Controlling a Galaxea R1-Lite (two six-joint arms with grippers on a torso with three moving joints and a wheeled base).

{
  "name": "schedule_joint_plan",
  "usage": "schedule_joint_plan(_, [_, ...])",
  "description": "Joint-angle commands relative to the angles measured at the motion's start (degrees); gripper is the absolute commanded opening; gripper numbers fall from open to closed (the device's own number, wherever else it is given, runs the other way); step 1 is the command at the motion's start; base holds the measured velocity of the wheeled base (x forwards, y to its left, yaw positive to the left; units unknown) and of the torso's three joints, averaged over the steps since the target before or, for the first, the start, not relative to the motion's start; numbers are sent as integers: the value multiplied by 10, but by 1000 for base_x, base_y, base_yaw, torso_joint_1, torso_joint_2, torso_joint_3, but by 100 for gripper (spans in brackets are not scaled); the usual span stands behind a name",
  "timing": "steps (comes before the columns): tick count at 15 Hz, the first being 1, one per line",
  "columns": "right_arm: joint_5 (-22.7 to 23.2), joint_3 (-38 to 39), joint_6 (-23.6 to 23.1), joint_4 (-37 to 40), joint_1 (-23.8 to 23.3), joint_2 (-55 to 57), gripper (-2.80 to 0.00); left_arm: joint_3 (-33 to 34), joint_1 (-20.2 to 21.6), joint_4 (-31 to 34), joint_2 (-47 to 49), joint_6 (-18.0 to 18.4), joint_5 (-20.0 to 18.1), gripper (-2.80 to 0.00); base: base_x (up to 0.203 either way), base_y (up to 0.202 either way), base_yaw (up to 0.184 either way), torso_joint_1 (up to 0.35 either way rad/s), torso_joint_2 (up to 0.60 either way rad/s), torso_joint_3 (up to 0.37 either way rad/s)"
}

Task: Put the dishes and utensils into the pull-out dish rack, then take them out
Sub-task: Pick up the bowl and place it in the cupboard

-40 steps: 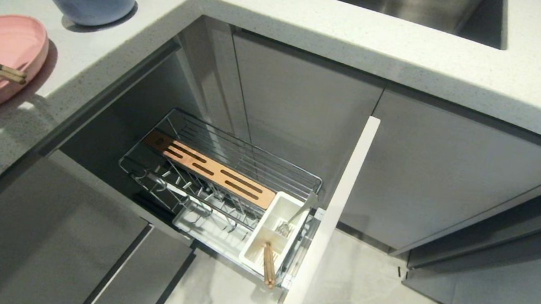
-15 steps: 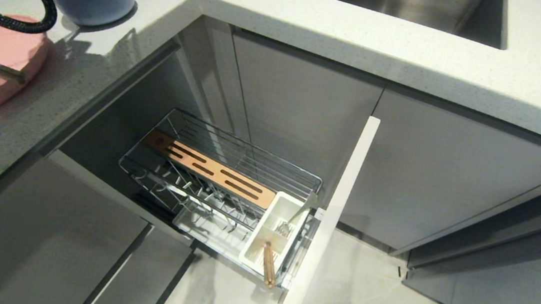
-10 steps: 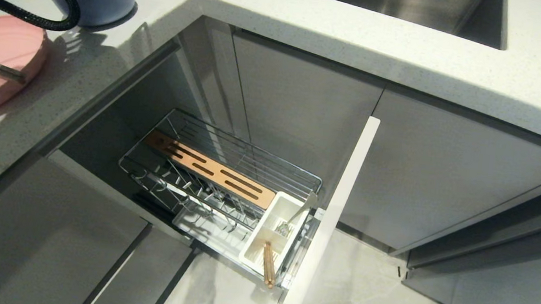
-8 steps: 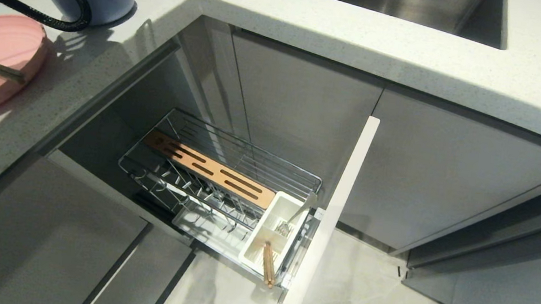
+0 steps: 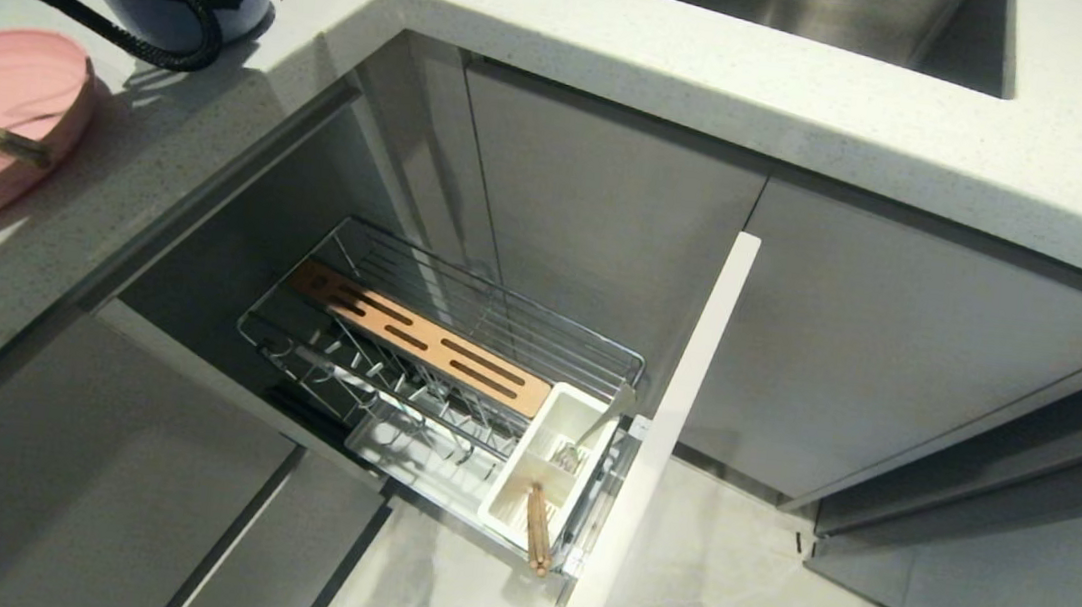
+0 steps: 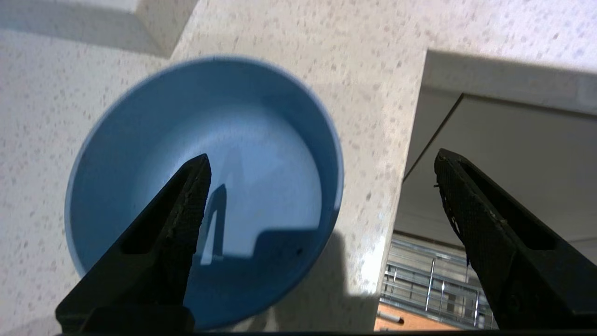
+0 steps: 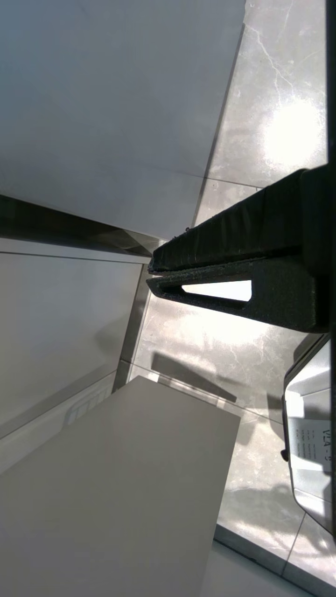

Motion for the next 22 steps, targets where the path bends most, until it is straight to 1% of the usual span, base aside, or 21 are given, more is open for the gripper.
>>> schedule_joint_plan(1, [0, 0, 0, 0, 0, -2, -280, -14, -5, 0, 12, 1, 2, 0, 0, 0, 0, 0, 0, 0])
schedule_joint_plan(6, [0, 0, 0, 0, 0, -2, -280, -14, -12, -1, 20, 22, 3, 0, 0, 0, 0, 0, 0, 0])
schedule_joint_plan(12, [0, 0, 0, 0, 0, -2, -280, -15, -11, -4, 27, 25, 4, 0, 0, 0, 0, 0, 0, 0])
schedule_joint_plan(13, [0, 0, 0, 0, 0, -2, -280, -15, -11, -4, 29, 26, 4, -280, 0, 0, 0, 0, 0, 0])
schedule_joint_plan(18, [0, 0, 0, 0, 0, -2, -280, -16, -13, -8, 31, 27, 1, -280, 0, 0, 0, 0, 0, 0])
schedule_joint_plan(22, [0, 0, 0, 0, 0, -2, -280, -16, -27, -11, 27, 27, -4, -280, 0, 0, 0, 0, 0, 0])
